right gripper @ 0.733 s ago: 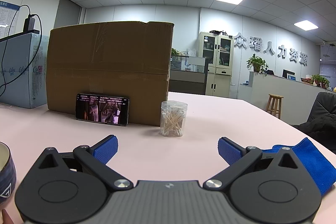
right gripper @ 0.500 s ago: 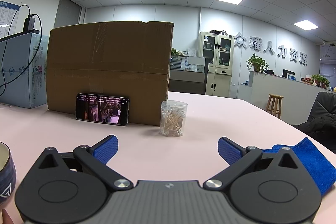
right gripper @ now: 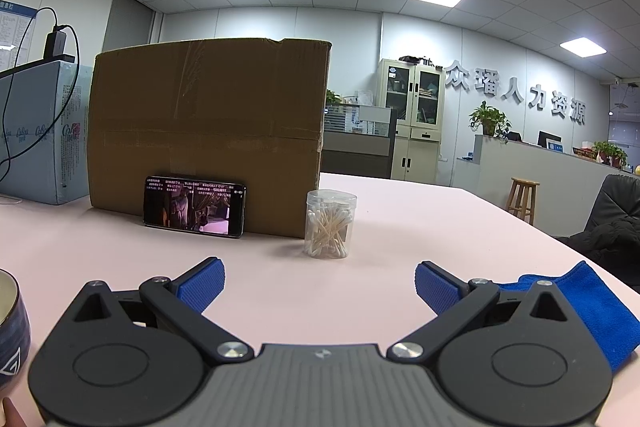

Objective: Clean bowl

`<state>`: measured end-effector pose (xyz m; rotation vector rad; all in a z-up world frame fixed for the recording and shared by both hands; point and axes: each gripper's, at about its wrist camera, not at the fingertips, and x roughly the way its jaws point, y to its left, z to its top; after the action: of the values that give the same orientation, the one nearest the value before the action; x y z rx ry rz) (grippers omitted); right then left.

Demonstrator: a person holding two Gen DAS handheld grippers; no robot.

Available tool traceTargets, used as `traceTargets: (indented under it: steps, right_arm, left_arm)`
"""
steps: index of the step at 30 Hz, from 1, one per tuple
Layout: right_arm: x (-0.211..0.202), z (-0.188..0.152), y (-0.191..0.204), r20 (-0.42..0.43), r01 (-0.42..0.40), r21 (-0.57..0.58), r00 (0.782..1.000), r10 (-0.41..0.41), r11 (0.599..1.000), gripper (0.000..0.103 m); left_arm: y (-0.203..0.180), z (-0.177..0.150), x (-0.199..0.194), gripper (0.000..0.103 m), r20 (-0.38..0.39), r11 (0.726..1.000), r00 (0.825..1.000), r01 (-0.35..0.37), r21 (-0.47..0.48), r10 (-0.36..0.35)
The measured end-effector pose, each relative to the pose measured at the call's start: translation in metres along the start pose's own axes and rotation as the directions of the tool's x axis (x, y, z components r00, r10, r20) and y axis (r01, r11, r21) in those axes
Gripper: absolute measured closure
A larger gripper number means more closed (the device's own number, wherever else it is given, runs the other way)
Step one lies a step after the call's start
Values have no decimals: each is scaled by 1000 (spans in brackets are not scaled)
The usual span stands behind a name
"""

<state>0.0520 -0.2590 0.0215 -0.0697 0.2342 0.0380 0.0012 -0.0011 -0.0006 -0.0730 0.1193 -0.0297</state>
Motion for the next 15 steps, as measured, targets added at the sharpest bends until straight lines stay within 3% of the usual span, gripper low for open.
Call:
traceTargets:
  steps: [15]
  right_arm:
    - [-9, 1, -3, 23, -55, 0, 998, 55, 998, 0]
  left_arm:
    - [-14, -3, -19, 0, 5, 993, 996, 87, 78, -88]
